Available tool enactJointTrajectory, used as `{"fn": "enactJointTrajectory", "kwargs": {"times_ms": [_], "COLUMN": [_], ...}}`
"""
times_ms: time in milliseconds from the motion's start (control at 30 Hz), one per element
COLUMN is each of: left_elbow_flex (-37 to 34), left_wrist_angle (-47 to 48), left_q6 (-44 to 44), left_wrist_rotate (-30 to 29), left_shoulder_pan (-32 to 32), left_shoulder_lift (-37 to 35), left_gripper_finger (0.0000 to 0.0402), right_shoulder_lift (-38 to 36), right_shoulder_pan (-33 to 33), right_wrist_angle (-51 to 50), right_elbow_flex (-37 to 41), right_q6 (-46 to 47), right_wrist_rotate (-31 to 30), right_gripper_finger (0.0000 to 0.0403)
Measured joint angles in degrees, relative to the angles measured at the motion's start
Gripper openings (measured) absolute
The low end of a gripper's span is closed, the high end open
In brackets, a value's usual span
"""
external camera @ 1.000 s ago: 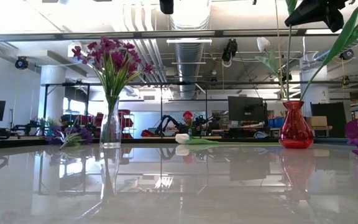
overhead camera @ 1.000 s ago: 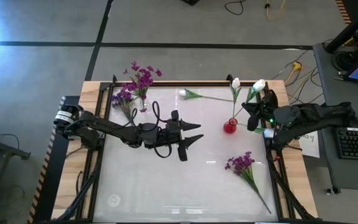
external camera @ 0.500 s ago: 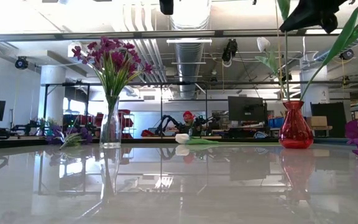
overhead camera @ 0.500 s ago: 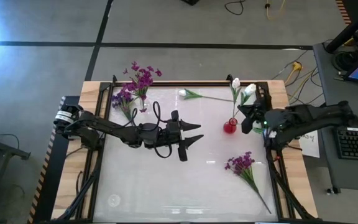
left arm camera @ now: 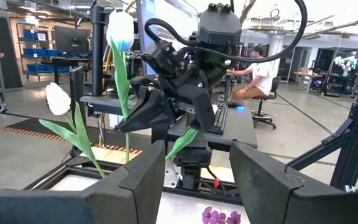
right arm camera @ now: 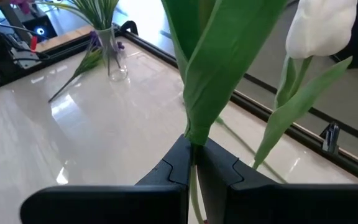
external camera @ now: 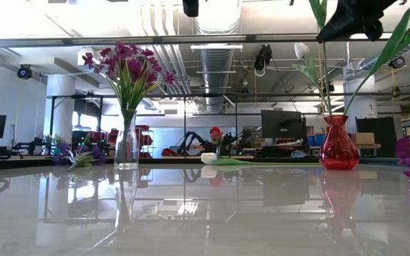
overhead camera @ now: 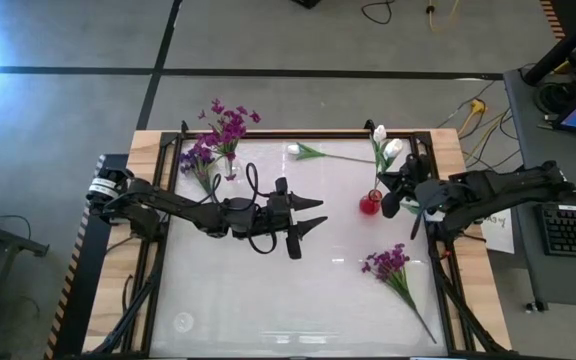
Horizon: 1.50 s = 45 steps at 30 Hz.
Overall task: Sort flowers into vase by color
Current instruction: Put the bottom white tulip into the red vase, then put the violet flower into the transparent vase
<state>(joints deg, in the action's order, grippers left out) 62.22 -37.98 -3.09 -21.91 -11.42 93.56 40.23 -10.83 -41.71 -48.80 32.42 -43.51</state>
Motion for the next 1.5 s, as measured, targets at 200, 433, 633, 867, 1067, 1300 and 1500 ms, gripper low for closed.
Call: {"fn": "enactJointTrajectory", "kwargs": {"times_ms": [200,433,633,867,1067,1300,1500], "left_elbow_flex": [0.0,0.0,0.0,0.0,0.0,0.0,0.0], "left_wrist_angle": [0.0,0.0,0.0,0.0,0.5,8.3,18.1], "left_q6": [0.0,0.0,0.0,0.0,-0.5,-3.1,-4.2], "left_wrist_rotate": [0.0,0.0,0.0,0.0,0.0,0.0,0.0], "left_shoulder_pan": [0.0,0.0,0.0,0.0,0.0,-0.3,-1.6], "left_shoulder_lift": [0.0,0.0,0.0,0.0,-0.1,-2.2,-6.4], "left_gripper_finger": [0.0168,0.0168,0.0168,0.0168,0.0168,0.0168,0.0168], "right_shoulder_lift": [0.2,0.2,0.4,0.4,0.0,0.0,0.0], "right_shoulder_pan": [0.0,0.0,0.0,0.0,0.0,0.0,0.0], "right_wrist_angle": [0.0,-0.6,-2.3,-2.4,-2.7,-2.7,-2.8], "right_elbow_flex": [0.0,0.0,0.0,0.0,-0.2,-3.2,-6.6], "right_q6": [0.0,-0.4,0.5,0.6,2.0,1.1,-0.2], "right_wrist_rotate": [0.0,0.0,0.0,0.0,0.0,0.2,0.9], "right_gripper_finger": [0.0013,0.0013,0.0049,0.0136,0.0193,0.0232,0.0249]}}
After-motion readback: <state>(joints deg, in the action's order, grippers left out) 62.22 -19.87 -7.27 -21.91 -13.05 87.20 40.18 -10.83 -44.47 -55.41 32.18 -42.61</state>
